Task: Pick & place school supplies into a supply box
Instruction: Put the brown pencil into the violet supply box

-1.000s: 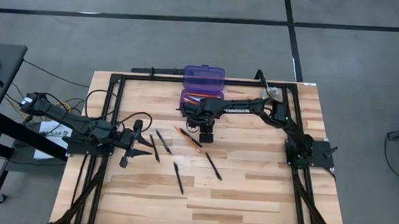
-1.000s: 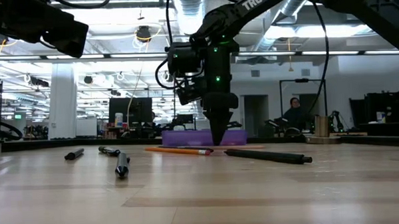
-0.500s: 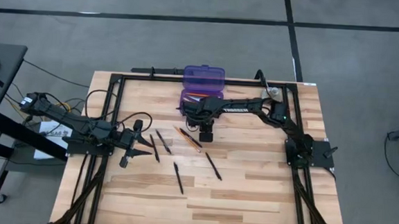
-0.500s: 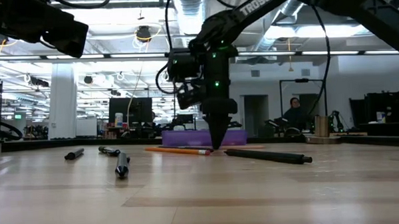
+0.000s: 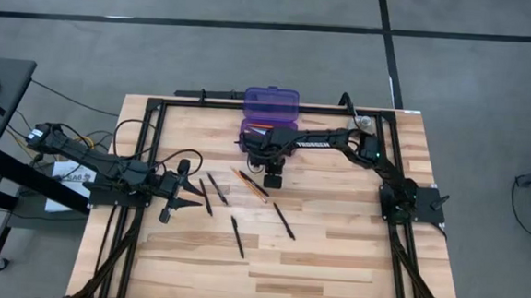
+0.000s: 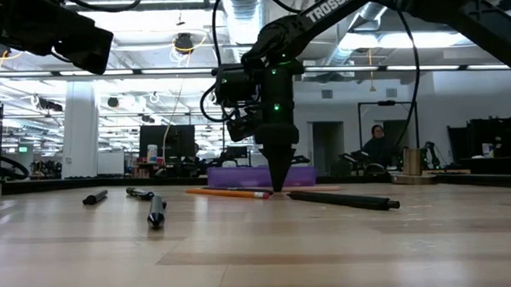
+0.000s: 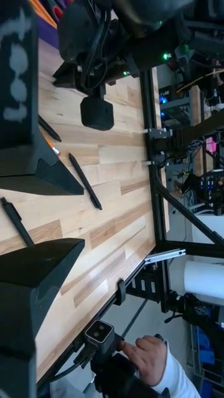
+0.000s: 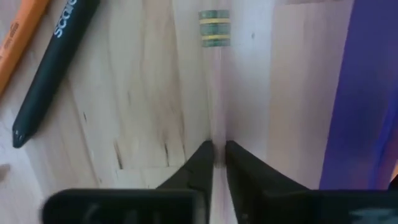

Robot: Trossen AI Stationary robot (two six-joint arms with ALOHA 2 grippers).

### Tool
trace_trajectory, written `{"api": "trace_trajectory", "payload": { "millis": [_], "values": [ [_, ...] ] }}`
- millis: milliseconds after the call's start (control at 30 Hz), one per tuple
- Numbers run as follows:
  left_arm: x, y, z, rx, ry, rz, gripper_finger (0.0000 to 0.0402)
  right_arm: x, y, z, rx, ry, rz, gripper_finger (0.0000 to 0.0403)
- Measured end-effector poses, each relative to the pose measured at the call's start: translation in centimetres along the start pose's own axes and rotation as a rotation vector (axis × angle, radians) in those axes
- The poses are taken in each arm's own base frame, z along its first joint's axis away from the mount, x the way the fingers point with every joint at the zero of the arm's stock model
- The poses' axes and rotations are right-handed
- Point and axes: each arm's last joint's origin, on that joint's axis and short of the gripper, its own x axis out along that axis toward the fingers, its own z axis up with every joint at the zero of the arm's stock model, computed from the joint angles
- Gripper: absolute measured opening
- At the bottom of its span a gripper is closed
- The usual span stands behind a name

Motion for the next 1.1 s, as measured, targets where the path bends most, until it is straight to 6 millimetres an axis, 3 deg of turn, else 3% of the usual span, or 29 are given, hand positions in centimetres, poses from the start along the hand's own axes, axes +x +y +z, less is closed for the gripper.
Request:
{"api": "trace_trajectory", "payload": {
  "millis": [233,467,800,1100],
  "values": [
    [0.0,0.0,-0.1,0.000,0.007,0.000,0.0112,-0.6,0.0,0.3,0.004,0.003,0.019,0.0008],
    [0.0,0.0,-0.1,0.000,0.006,0.000,0.0112,-2.6,-0.2,0.9,0.007,0.027,0.022,0.0003],
    [0.0,0.0,0.0,0.000,0.005,0.000,0.0112,-7.1,-0.4,1.4,-0.009,0.009,0.013,0.0001],
    [0.0,0.0,0.0,0.002,0.003,0.000,0.0112,-10.8,-2.5,1.8,-0.024,-0.092,-0.094,0.0001]
  ]
}}
